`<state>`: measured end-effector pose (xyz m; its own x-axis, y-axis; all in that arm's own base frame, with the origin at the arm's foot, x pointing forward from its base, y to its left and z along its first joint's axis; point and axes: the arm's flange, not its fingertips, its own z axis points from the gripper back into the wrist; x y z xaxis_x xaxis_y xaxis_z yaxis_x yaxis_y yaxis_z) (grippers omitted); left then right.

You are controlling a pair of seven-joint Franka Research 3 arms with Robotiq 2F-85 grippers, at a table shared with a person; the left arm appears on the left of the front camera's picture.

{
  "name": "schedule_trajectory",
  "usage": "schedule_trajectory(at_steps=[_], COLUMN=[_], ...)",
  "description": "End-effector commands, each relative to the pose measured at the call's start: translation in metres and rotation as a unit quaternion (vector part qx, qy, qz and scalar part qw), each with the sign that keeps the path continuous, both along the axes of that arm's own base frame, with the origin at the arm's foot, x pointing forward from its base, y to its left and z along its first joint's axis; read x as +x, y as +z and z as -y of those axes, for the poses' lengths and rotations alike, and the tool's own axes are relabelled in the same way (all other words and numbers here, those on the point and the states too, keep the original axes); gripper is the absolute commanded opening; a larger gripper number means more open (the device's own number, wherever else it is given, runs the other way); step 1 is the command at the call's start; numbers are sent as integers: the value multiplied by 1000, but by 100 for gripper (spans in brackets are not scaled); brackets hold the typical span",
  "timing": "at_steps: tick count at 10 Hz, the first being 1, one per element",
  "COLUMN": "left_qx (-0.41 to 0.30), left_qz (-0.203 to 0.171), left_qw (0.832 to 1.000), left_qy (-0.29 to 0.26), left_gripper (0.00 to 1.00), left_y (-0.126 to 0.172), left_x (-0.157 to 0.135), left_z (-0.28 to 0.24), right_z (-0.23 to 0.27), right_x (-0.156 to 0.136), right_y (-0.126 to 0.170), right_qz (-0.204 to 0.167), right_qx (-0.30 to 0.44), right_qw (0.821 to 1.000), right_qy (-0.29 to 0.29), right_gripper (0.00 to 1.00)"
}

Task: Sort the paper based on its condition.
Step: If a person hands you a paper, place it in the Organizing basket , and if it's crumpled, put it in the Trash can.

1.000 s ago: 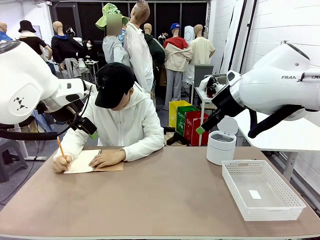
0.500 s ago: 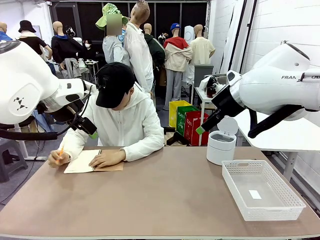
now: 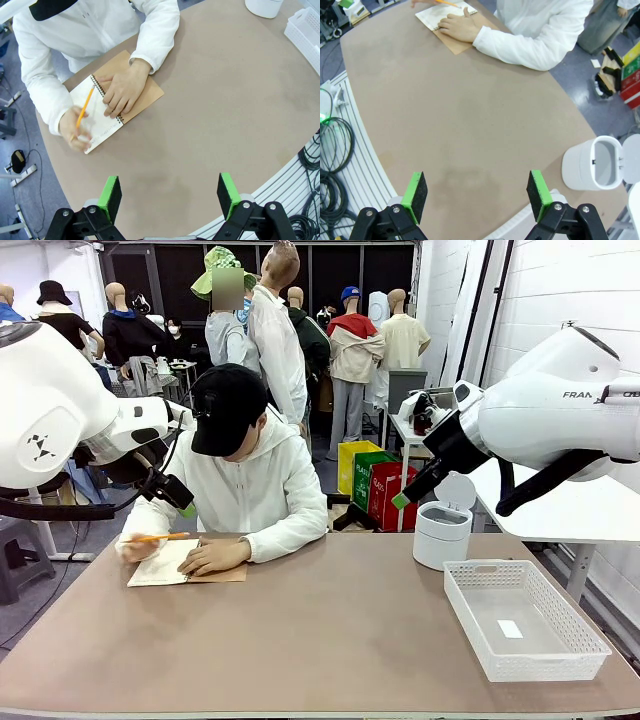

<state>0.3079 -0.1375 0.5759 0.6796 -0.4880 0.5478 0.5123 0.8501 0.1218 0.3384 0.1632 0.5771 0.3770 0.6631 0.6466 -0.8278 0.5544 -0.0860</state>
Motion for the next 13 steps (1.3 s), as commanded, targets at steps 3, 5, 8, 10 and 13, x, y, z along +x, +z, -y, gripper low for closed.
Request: schedule_trajectory(at_steps=[3,5,8,10,13], left_qx=[1,1,1,1,1], left_qz=[0,0,0,0,0], left_qw=[1000,1000,1000,1000,1000], left_qy=[0,0,0,0,0], left_gripper=[100,100,100,100,100], left_y=[0,0,0,0,0], left_x=[0,0,0,0,0], left_z=[0,0,0,0,0], right_z=[0,0,0,0,0], right_x=[0,0,0,0,0], right_y=[0,0,0,0,0], right_qz=[-2,-2,-2,-2,-2], right_qx=[-2,-2,-2,-2,-2], right_qw=[1000,1000,1000,1000,1000], right_qy=[3,3,3,3,3], right_gripper=[100,100,100,100,100])
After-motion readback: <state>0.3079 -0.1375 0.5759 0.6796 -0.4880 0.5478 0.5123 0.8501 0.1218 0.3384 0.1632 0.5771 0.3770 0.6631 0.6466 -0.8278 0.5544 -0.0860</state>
